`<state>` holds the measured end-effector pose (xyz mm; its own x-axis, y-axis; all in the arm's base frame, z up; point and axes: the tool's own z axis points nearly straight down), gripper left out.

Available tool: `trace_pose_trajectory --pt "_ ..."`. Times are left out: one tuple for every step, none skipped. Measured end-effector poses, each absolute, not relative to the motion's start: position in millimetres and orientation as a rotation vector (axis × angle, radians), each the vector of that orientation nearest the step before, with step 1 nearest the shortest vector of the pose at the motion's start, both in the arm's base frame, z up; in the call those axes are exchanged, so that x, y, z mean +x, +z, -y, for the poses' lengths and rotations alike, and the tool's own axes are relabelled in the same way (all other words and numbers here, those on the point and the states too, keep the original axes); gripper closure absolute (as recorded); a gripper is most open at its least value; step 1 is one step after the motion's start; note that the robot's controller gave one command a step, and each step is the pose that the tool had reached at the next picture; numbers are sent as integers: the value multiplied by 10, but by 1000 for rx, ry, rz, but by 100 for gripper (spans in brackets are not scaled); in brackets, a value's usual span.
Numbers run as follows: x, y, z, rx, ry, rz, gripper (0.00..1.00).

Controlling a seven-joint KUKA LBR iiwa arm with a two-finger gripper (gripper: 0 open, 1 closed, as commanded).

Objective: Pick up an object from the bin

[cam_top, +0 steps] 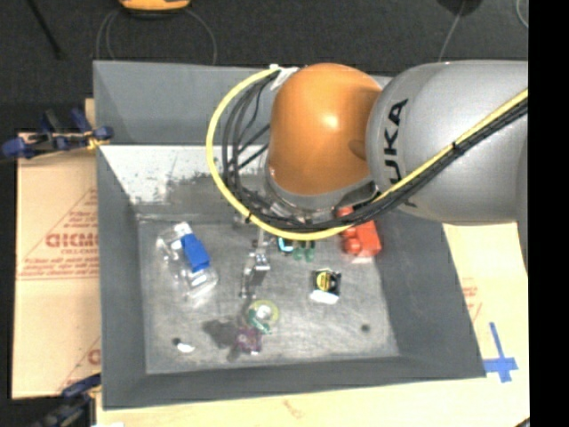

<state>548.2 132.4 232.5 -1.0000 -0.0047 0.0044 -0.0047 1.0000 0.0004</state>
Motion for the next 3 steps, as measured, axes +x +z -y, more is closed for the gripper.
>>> trace_pose_trajectory --pt "4848 834 -1037 314 1 3124 0" --pt "4860 862 -1047 309 -2 3128 100" --pt "4961 2990 -959 353 0 3135 100"
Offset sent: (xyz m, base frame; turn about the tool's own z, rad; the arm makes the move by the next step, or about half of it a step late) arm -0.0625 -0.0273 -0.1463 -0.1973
